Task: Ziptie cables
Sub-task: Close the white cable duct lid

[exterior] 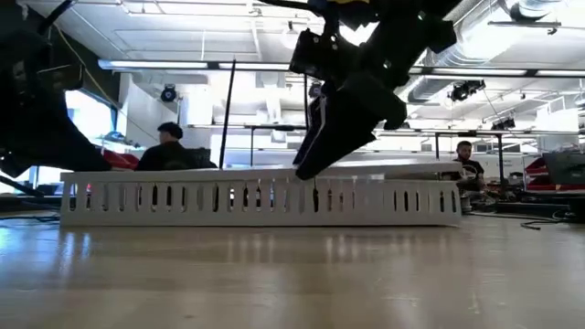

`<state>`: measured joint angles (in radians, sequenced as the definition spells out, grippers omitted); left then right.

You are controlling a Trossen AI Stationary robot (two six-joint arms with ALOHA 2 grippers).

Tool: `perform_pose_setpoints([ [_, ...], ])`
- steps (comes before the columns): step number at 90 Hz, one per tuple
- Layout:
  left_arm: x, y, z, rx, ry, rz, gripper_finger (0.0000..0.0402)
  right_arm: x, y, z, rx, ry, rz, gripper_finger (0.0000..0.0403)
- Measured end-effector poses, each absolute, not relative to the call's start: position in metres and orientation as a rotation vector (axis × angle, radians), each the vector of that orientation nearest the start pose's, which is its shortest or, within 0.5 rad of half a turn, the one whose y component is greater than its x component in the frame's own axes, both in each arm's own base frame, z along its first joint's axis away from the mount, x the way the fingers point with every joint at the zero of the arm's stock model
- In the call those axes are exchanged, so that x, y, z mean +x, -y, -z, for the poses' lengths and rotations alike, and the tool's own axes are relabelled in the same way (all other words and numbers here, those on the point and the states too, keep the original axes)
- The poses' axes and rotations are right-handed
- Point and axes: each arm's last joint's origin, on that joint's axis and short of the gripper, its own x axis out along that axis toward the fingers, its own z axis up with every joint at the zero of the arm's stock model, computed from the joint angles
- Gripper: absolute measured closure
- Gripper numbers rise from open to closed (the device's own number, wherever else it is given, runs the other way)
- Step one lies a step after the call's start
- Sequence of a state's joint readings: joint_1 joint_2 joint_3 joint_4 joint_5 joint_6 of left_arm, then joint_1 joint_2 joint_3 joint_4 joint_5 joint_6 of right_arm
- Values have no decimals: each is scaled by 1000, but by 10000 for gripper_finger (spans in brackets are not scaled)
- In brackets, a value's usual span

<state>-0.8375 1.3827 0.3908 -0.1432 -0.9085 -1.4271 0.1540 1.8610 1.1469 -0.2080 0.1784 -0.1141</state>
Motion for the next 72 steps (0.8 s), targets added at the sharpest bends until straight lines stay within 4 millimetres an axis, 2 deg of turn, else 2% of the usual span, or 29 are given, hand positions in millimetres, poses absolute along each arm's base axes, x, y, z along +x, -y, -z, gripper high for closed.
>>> perform_pose_setpoints([
  [28,150,132,-120,-440,-504,-463,402,376,-36,-148,-244,-958,-61,205],
  [37,156,141,-133,-452,-528,-407,402,376,-35,-148,-236,-958,-45,205],
  [49,172,145,-155,-435,-478,-390,402,377,-32,-148,-237,-958,-23,205],
  [58,184,140,-164,-389,-461,-412,402,377,-32,-148,-235,-959,-20,205],
  [72,205,117,-166,-333,-467,-472,402,377,-31,-148,-227,-960,-27,205],
])
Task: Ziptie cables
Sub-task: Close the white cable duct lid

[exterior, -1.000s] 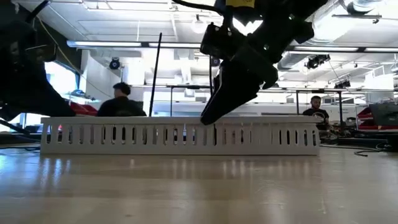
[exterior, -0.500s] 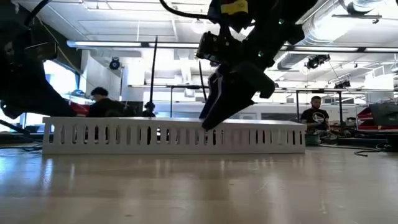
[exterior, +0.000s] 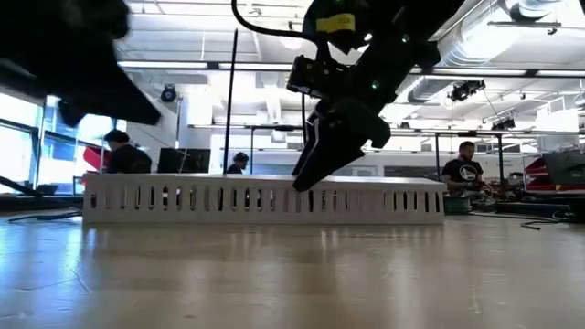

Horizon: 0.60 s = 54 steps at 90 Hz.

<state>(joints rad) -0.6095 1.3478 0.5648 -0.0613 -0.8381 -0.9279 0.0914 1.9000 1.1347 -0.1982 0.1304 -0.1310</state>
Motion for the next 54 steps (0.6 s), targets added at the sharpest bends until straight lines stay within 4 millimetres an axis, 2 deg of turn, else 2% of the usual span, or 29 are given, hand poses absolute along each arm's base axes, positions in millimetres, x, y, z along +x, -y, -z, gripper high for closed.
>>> perform_pose_setpoints([
  [13,226,97,-163,-295,-496,-463,402,377,-31,-147,-226,-958,-34,205],
  [30,250,79,-149,-260,-502,-455,402,378,-31,-147,-224,-956,-39,205],
  [54,272,56,-119,-265,-536,-506,402,378,-31,-147,-211,-955,-39,205],
])
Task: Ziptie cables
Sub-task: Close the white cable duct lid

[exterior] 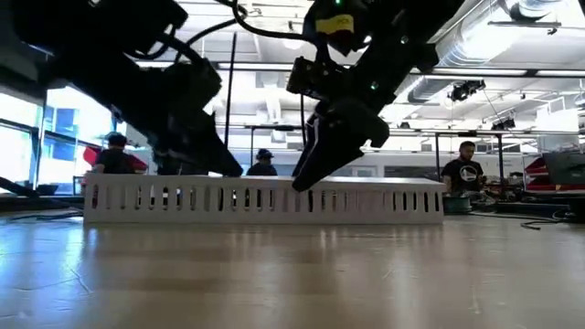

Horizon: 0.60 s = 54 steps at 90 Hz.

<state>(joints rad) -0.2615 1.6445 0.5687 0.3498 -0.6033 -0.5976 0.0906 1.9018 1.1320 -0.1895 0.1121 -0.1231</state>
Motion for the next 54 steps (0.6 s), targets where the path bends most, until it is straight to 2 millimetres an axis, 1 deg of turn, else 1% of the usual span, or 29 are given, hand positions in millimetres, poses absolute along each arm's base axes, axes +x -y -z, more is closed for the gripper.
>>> perform_pose_setpoints([
  [6,274,53,-112,-262,-541,-530,402,378,-31,-147,-207,-956,-44,210],
  [7,275,53,-112,-264,-539,-533,402,378,-31,-147,-211,-955,-51,217],
  [9,275,52,-110,-266,-540,-544,402,378,-32,-147,-222,-955,-48,246],
  [12,275,52,-107,-267,-546,-554,402,378,-33,-146,-229,-954,-48,271],
  [19,275,52,-103,-261,-547,-569,402,377,-35,-147,-233,-952,-53,293],
  [28,275,52,-101,-267,-552,-573,402,377,-35,-147,-247,-953,-40,301],
  [41,275,56,-100,-266,-553,-554,402,375,-36,-151,-241,-955,-27,299],
  [48,275,59,-100,-272,-556,-536,402,370,-38,-160,-241,-954,-38,296],
  [54,274,61,-100,-275,-557,-530,402,363,-38,-175,-243,-950,-41,295],
])
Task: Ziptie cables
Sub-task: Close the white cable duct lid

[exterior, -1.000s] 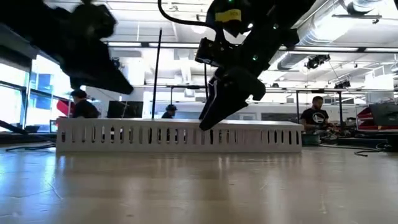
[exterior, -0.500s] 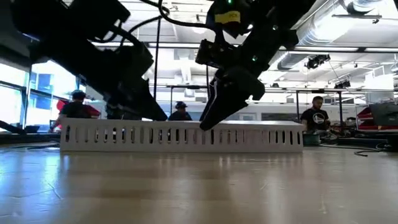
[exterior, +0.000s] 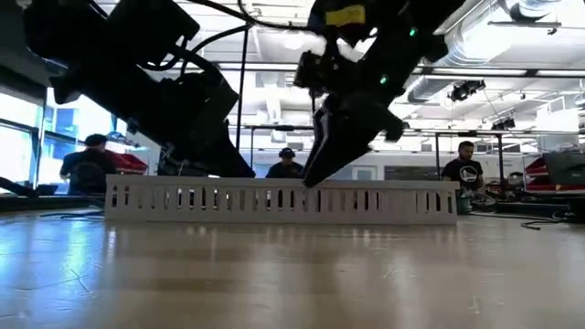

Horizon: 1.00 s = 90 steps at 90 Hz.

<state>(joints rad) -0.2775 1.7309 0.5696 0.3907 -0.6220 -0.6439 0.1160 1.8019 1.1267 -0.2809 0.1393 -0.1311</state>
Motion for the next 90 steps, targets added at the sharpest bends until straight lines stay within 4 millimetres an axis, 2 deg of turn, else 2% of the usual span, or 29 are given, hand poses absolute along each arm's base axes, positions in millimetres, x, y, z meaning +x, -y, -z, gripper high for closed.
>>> perform_pose_setpoints([
  [12,273,63,-99,-276,-555,-526,402,345,-38,-212,-223,-906,-16,294],
  [29,272,65,-99,-271,-551,-526,402,328,-47,-236,-202,-890,-24,293],
  [49,272,66,-100,-271,-550,-524,402,318,-64,-232,-236,-958,-26,293],
  [65,271,72,-99,-262,-551,-504,402,298,-73,-235,-289,-1045,54,293],
  [78,268,80,-100,-251,-551,-472,402,277,-78,-224,-227,-974,66,293],
  [90,267,84,-99,-245,-545,-473,402,262,-82,-203,-128,-805,53,293],
])
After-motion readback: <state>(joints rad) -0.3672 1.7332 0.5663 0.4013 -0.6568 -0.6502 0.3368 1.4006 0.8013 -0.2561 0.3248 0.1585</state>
